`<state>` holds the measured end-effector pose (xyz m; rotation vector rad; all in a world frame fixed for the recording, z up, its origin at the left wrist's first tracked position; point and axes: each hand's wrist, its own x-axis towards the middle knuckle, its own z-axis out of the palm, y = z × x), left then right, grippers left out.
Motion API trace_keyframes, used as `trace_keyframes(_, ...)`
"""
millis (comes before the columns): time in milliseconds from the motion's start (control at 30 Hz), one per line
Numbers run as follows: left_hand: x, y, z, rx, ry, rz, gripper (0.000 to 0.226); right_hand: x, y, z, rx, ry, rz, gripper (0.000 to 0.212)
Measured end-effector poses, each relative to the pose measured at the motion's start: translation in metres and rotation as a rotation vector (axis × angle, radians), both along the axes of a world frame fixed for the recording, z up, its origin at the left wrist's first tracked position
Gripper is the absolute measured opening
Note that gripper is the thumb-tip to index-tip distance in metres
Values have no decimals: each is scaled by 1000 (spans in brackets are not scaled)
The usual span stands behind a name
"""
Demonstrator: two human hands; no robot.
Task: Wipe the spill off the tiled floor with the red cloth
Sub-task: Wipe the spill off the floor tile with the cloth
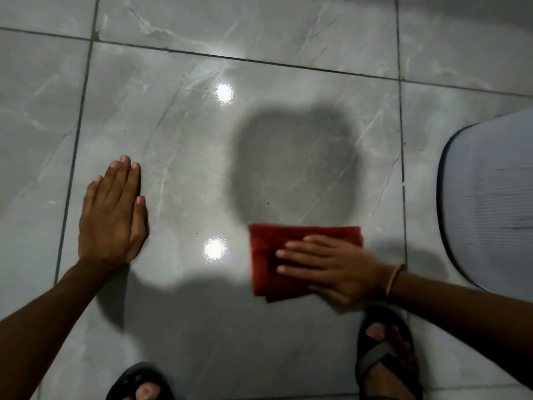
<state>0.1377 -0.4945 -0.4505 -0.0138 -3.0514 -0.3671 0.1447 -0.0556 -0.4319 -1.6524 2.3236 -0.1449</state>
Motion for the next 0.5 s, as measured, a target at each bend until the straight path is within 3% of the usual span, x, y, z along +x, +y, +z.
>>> trace_keyframes(133,-1,1,0,8,-10,18,60,-96,42,8,93,144,-438,61)
trace_keyframes(200,0,2,1,11,-18,24,60,-143,3,13,59,213,-686,63)
trace_keyframes(267,0,2,2,19,-28,24,60,-167,-59,13,15,228,-793,65)
trace_keyframes(400,0,2,4,36,-55,24,61,-110,-137,1,-84,137,-492,65)
trace_keyframes(500,0,3,5,35,-45,26,60,-13,-88,-2,-83,10,-174,62)
